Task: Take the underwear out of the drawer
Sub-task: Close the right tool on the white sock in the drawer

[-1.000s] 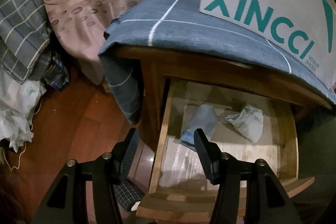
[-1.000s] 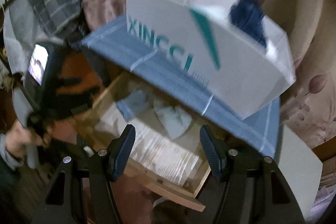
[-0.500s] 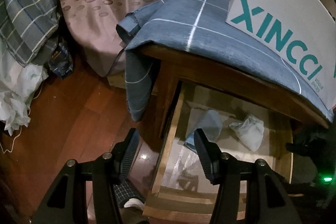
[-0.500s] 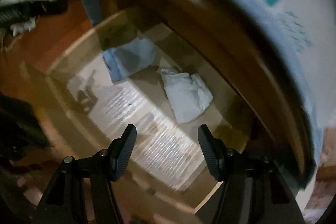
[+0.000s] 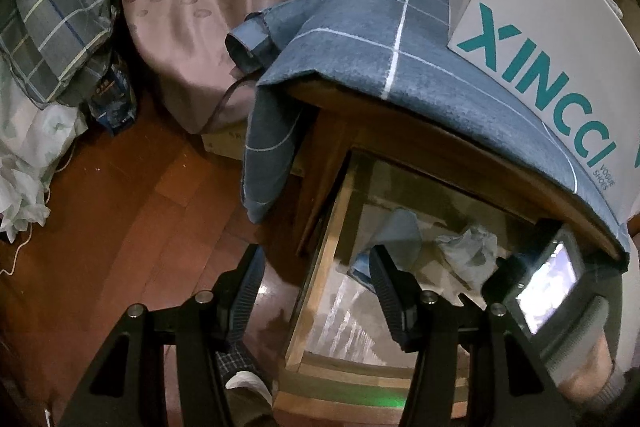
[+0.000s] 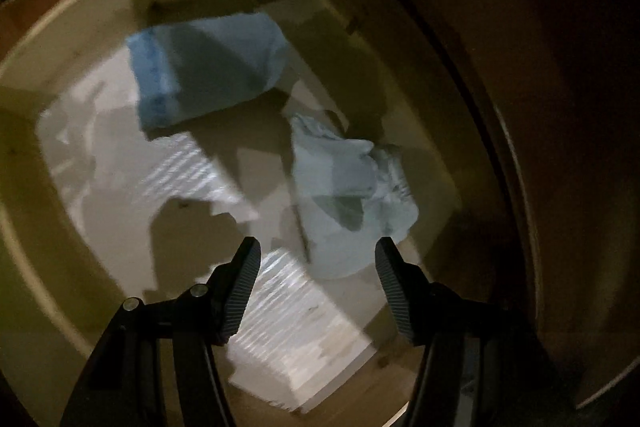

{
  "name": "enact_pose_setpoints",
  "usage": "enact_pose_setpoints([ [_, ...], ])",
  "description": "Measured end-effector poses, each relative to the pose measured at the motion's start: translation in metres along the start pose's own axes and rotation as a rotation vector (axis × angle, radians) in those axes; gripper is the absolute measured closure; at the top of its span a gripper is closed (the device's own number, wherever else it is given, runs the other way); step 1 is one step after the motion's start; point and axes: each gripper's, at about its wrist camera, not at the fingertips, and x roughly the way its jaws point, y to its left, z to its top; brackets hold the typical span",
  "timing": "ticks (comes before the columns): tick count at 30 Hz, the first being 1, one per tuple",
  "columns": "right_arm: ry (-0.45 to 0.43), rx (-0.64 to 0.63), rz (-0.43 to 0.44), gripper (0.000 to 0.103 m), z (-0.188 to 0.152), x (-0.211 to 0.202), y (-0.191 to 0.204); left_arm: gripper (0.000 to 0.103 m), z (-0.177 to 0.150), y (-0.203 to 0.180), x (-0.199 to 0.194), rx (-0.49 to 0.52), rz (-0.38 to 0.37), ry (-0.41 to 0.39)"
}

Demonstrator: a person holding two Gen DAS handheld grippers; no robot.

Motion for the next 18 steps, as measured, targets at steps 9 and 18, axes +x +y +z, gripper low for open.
enact_pose_setpoints([
  [9, 0.006, -0.021, -0.026, 0.048, 0.006, 0.012, 0.003, 0.047, -0.001, -0.007, 0.005, 0.023, -0.01, 0.023],
  [18, 0.019, -0.07, -0.04, 0.047, 0.015, 0.024, 0.007, 0.047, -0.003, -0.009, 0.008, 0.025, -0.009, 0.038],
])
